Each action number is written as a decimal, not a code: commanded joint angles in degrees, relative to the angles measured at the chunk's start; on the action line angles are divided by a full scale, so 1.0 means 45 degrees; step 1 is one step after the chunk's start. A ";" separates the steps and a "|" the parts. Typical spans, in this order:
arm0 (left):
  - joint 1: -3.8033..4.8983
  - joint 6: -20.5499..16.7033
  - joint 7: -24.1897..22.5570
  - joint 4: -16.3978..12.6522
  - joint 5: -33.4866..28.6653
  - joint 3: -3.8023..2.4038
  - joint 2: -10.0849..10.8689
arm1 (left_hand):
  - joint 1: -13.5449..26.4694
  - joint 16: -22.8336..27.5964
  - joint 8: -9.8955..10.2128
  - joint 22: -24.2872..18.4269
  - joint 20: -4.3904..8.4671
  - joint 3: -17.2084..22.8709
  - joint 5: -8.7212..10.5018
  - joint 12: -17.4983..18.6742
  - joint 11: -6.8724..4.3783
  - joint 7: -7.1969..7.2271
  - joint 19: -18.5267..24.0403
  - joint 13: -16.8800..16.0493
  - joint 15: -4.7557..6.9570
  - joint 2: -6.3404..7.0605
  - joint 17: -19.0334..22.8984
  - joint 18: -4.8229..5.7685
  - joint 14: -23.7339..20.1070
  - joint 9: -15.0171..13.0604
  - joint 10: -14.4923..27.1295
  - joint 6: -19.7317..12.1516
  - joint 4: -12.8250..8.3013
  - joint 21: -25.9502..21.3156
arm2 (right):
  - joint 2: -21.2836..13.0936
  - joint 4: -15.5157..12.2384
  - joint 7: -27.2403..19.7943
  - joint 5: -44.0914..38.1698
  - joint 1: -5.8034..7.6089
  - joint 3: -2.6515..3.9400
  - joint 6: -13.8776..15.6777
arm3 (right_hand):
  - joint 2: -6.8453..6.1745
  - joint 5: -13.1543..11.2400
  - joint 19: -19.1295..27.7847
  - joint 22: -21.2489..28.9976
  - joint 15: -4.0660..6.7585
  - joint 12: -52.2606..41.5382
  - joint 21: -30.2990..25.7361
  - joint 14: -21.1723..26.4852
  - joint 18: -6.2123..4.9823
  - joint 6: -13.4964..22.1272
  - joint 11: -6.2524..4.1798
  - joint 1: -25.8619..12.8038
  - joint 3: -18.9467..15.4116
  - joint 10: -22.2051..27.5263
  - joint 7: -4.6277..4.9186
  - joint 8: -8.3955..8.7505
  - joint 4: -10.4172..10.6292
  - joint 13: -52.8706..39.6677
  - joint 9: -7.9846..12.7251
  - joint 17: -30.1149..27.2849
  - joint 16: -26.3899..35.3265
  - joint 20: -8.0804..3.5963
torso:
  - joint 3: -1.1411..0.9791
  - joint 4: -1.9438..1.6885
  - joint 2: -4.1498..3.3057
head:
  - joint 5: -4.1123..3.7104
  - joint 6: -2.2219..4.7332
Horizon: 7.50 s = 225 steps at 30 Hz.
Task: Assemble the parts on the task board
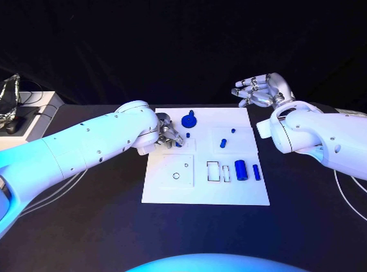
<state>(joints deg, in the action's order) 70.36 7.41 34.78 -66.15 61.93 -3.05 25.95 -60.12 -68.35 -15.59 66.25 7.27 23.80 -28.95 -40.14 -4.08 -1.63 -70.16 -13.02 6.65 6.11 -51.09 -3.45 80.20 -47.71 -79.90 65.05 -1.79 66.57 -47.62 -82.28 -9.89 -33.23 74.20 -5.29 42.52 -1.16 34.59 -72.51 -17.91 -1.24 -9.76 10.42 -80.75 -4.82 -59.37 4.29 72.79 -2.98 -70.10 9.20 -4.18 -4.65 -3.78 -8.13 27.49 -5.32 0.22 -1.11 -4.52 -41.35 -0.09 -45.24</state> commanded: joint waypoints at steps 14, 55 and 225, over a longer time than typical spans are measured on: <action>-0.0106 0.0450 0.0247 0.0132 -0.0432 0.0076 -0.0091 | -0.0090 -0.0013 0.0178 0.0106 0.0092 0.0320 0.0199 0.0179 -0.0158 0.0670 -0.0085 0.0092 0.0050 -0.1385 0.0006 0.0194 0.0101 -0.0379 -0.0405 0.0889 -0.0352 -0.0136 | 0.0041 0.0074 -0.0055 -0.0089 -0.0022 0.0004 -0.0325 | -0.0110 0.0333 0.0214 0.0069 0.0017 0.0082 0.0239 0.0153 0.0071 0.0113 0.0083 0.0079 0.0207 0.0038 0.0030 0.0027 -0.0212 0.0020 0.0032 -0.0038 -0.0026 0.0019 | 0.0019 -0.0011 0.0011 | 0.0002 -0.0008; -0.0006 0.0721 0.0037 0.0398 0.0100 0.0061 -0.0223 | 0.0119 -0.0322 0.0326 0.0430 0.0175 0.0612 0.0119 0.0439 -0.0246 0.0841 -0.0261 0.0729 0.0087 -0.1355 -0.0319 0.0343 0.0148 -0.0448 -0.1105 0.1483 -0.0922 -0.0130 | 0.0075 0.0160 0.0001 -0.0219 -0.0067 -0.0001 -0.0470 | -0.0093 0.0674 0.0415 0.0097 0.0010 0.0121 0.0535 0.0216 0.0062 0.0108 0.0086 -0.0021 0.0394 0.0032 0.0040 0.0028 -0.0530 0.0021 0.0061 -0.0084 -0.0025 0.0022 | 0.0011 0.0003 0.0002 | -0.0046 -0.0012; 0.0656 0.0392 -0.1472 0.4110 -0.0982 -0.1074 -0.0902 | -0.1412 0.0346 -0.1508 0.0036 -0.0867 -0.3813 0.5751 0.0173 0.0663 -0.0443 0.0993 -0.0353 -0.0554 0.0158 0.1952 -0.0587 -0.0843 0.3706 0.1512 -0.1907 0.3454 -0.2955 | -0.0010 0.0183 -0.0156 -0.0881 -0.0087 0.0008 -0.0502 | -0.0196 0.0796 0.0925 0.0165 -0.0046 0.1170 0.1134 0.0421 0.0025 -0.0074 0.0133 -0.0393 0.1181 -0.0362 0.0052 0.0105 -0.1036 0.0041 0.0465 -0.0242 0.0001 0.0087 | 0.0058 0.0112 -0.0417 | -0.0130 0.0563</action>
<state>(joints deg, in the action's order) 73.20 7.94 28.77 -47.66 57.95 -7.89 22.10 -66.46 -66.57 -22.43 66.35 3.37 6.22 -3.14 -39.55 -1.03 -3.68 -65.44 -14.54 4.09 7.35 -42.18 -6.21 76.16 -30.80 -72.72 56.00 13.96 53.08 -47.69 -81.36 -9.92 -36.12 73.77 -5.29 40.46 -1.98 38.15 -68.76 -17.22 -1.34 -4.35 15.18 -79.23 -4.80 -59.78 4.78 71.48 2.48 -71.82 9.22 -3.89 -9.48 -3.65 -6.11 26.45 -5.31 0.52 -0.85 -4.02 -43.22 -0.69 -42.66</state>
